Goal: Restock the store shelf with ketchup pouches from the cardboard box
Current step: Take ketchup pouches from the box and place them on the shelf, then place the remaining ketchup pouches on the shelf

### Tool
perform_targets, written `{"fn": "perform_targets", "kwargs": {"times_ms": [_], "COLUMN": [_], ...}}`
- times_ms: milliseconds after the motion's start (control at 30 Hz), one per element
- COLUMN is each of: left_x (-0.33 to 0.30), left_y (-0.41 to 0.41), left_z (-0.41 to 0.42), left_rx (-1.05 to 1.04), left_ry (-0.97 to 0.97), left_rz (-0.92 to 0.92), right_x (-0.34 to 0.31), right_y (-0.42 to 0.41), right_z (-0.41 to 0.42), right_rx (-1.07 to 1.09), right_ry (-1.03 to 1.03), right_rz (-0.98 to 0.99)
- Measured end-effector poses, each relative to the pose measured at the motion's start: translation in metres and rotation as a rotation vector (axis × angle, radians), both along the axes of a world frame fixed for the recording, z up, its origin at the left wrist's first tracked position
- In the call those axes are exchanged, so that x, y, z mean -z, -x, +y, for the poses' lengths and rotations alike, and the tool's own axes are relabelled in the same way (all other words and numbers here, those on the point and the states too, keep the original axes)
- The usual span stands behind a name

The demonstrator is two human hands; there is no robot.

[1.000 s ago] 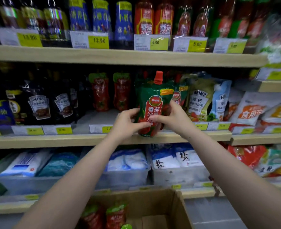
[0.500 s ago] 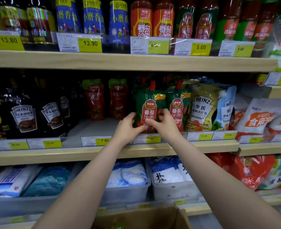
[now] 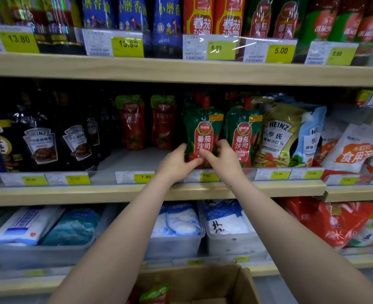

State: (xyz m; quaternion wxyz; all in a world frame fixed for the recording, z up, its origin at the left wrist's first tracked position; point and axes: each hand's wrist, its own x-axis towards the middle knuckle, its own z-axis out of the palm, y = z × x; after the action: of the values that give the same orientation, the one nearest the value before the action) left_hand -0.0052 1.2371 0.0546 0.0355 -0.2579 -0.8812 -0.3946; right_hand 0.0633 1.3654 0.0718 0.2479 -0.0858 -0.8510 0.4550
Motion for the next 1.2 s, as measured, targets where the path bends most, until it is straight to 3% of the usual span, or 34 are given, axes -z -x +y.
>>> {"fn": "perform_targets", "kwargs": {"times_ms": [67,200,300,467,567,700,1200], "left_x": [0.0,0.024,0.073,0.162,0.201,0.242,0.257], "left_y": [-0.017,-0.068,-0.092,-0.128,-0.149,-0.168,-0.178], "left_z": [-0.004,-0.039,-0.086,-0.17,-0.203,-0.227,-0.221], "left_rx": [-0.034,0.024,-0.015,-0.08,-0.126,-0.188,-0.243], "left_ry": [0.003,-0.252,-0.176,0.014,0.041,0.088,0.072], "left_rz": [0.098,0.217,0.252,0.184,0.13,0.051,-0.102], "right_x": [0.002,0.026,0.061,0.139,0.176,0.203,0.242], "right_y": [-0.012,-0.056,-0.086,-0.112,-0.114,-0.11,-0.086], "right_z": [-0.004,-0.016,-0.032,-0.069,-0.084,-0.099,-0.112], "right_rx": [0.007,-0.05,-0.165,-0.388,-0.477,-0.521,-0.487], "right_ry": [-0.012,0.03,0.054,0.0,-0.143,-0.184,-0.399], "right_rz": [0.034,0.135,0.092,-0.166,-0.251,-0.325,-0.442]}}
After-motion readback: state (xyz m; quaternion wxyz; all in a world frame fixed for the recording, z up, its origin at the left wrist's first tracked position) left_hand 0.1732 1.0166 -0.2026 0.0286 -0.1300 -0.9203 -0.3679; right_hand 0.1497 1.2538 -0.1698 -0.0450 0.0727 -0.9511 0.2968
